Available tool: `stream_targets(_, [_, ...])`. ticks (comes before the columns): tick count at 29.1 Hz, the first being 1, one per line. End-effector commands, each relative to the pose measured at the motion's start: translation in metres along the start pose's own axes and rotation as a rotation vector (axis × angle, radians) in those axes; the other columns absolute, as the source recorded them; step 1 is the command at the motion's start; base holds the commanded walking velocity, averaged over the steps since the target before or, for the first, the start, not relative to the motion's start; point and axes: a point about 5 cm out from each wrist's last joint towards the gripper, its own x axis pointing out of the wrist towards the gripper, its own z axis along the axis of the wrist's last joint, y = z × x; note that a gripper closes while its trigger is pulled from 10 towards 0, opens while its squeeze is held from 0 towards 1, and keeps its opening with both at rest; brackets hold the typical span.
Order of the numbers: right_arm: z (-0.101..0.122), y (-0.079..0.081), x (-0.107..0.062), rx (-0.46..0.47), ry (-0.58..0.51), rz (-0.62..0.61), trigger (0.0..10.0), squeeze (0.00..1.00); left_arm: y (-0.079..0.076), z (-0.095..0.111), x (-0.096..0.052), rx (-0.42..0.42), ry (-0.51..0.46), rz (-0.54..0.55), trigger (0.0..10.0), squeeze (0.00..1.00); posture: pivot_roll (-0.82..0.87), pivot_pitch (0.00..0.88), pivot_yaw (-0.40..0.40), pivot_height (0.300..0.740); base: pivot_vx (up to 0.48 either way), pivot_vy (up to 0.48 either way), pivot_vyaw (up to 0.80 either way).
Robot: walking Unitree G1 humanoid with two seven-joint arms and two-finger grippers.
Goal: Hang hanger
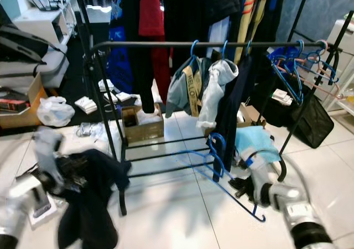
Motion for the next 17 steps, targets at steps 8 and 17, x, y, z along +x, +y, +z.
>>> stream_targets(8, [-0.059,0.043,0.029,0.167,0.164,-0.182,10.0,0.00,-0.057,-0.119,0.012,-0.151,0.503,0.157,10.0,0.00,0.05,0.000,-0.045,0.740,0.000,0.000,0.60])
stream_targets(17, [-0.095,0.069,0.029,0.297,0.257,-0.223,10.0,0.00,-0.085,-0.152,0.003,-0.229,0.680,0.175,10.0,0.00,0.05,0.000,-0.043,0.740,0.000,0.000,0.80])
